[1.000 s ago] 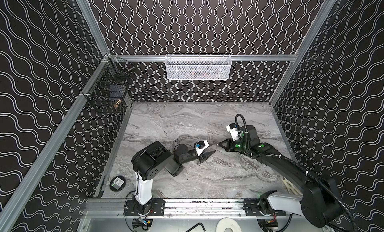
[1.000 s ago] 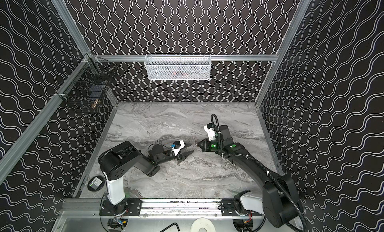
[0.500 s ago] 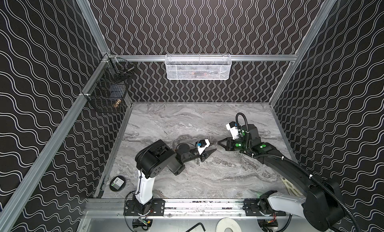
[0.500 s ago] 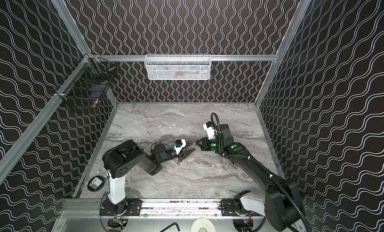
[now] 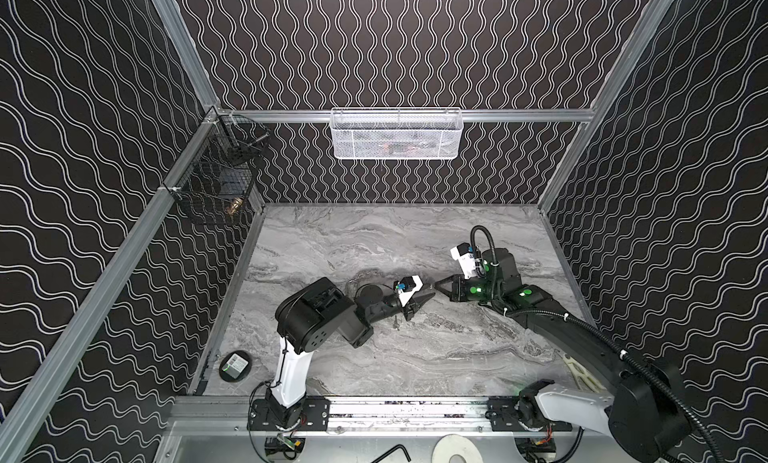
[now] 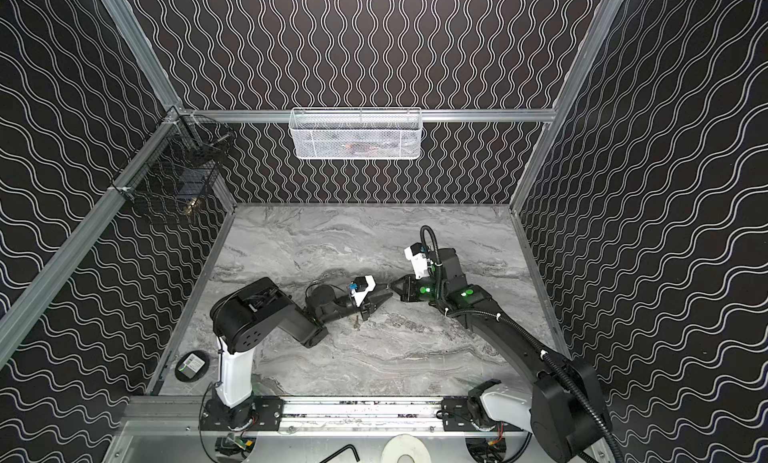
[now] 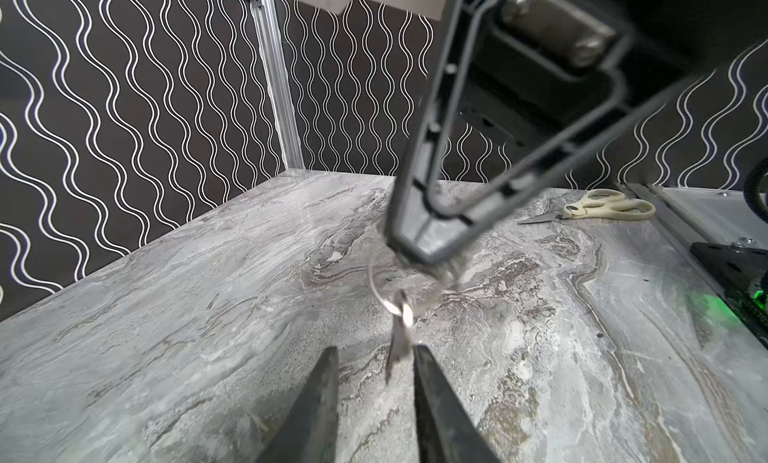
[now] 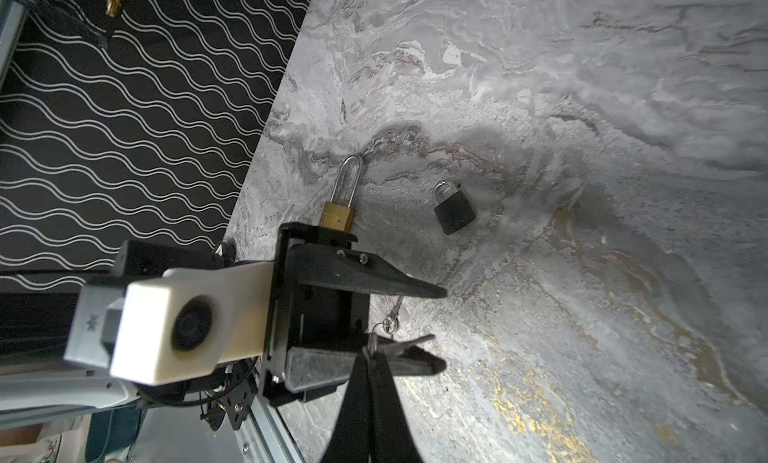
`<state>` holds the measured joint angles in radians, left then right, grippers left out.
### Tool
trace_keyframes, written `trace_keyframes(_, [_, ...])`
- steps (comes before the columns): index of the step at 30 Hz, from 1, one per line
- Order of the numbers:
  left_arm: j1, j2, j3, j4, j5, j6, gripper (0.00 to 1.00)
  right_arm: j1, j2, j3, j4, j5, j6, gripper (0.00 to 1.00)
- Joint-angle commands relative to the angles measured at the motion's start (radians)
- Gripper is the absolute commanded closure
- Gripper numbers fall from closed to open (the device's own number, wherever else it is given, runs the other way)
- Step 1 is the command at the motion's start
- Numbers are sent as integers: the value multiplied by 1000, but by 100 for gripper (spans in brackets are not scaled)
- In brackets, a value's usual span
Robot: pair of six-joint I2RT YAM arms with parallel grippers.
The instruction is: Unlock with the key
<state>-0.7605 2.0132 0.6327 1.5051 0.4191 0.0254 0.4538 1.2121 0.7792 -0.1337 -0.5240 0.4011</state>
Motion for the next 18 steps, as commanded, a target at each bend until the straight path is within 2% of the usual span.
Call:
trace_keyframes(1, [0, 9, 12, 31, 10, -9, 75, 6, -5, 8, 32, -11, 2, 100])
trace_keyframes(10, [0, 1, 1, 41, 10, 18, 87, 9, -9, 8, 26, -1, -2, 100])
trace_keyframes(18, [0, -14, -24, 42, 19, 104, 98, 9, -14, 17, 0, 26, -16, 100])
